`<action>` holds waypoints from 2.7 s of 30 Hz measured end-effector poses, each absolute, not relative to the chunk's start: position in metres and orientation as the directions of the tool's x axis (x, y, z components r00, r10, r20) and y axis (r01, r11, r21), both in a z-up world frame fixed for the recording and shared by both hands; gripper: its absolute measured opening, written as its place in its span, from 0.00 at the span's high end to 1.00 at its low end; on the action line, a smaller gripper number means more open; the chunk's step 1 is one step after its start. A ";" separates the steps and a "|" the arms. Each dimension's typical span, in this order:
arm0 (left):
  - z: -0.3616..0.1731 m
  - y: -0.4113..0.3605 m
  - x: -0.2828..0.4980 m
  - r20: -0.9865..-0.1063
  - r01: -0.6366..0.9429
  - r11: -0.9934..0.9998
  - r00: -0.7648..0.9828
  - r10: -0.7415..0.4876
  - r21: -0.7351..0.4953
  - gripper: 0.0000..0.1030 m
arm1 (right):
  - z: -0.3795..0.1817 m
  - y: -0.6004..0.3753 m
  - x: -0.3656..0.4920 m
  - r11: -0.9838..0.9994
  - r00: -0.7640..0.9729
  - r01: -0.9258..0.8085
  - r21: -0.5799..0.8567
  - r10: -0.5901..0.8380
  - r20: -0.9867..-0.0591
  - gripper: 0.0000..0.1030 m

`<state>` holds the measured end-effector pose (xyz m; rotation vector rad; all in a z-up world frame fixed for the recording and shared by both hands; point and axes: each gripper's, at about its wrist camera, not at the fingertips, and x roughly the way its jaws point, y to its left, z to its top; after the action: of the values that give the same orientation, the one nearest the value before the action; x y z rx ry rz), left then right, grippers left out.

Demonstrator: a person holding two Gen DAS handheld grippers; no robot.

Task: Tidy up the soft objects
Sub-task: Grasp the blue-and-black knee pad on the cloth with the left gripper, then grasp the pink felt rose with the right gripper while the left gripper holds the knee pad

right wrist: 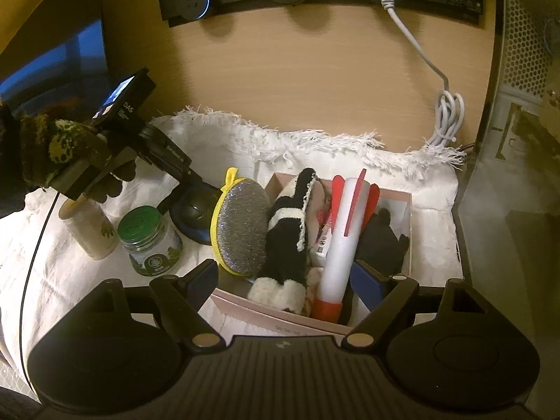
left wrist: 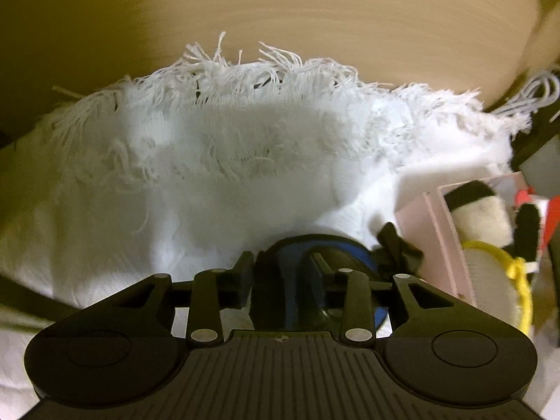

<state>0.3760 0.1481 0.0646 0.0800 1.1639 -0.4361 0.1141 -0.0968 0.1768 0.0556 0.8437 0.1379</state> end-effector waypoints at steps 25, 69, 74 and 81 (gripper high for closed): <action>0.068 0.118 0.331 -0.839 0.399 0.838 0.240 -0.488 -0.373 0.77 | 0.194 -0.087 0.116 0.991 0.670 -0.107 0.077 0.129 -0.731 0.22; 0.159 0.346 0.195 -0.523 0.306 0.761 0.578 -0.626 -0.572 0.77 | 0.069 0.043 0.315 0.936 0.306 -0.282 -0.211 -0.121 -0.944 0.54; 0.159 0.344 0.192 -0.536 0.306 0.768 0.573 -0.621 -0.563 0.77 | 0.050 0.054 0.313 0.906 0.276 -0.341 -0.250 -0.157 -0.948 0.54; 0.162 0.334 0.185 -0.547 0.320 0.775 0.564 -0.618 -0.546 0.77 | 0.067 0.047 0.303 0.928 0.301 -0.287 -0.237 -0.148 -0.942 0.76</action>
<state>0.1847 0.3341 0.1619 -0.4128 0.7960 -0.5705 0.3028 0.0469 0.0670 -0.3974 1.2715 0.0957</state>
